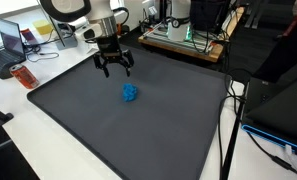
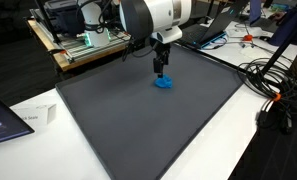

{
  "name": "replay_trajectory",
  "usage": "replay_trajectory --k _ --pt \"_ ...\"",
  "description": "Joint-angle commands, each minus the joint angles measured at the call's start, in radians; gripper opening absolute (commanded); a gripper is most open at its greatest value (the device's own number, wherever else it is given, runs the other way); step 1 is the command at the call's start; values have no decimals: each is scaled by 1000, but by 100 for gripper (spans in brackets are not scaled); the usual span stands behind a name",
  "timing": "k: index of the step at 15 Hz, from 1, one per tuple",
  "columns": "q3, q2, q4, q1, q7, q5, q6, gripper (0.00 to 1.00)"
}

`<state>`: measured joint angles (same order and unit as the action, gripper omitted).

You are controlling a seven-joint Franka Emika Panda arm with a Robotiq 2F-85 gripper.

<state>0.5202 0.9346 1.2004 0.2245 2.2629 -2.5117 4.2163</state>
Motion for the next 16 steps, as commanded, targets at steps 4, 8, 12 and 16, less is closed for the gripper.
replay_trajectory --k 4,8,12,16 --pt "61 -8 18 71 221 0 19 100" --pt "56 -18 26 78 326 0 20 100" --pt "73 -12 38 101 442 0 19 100" --pt "224 -1 131 203 464 83 21 100"
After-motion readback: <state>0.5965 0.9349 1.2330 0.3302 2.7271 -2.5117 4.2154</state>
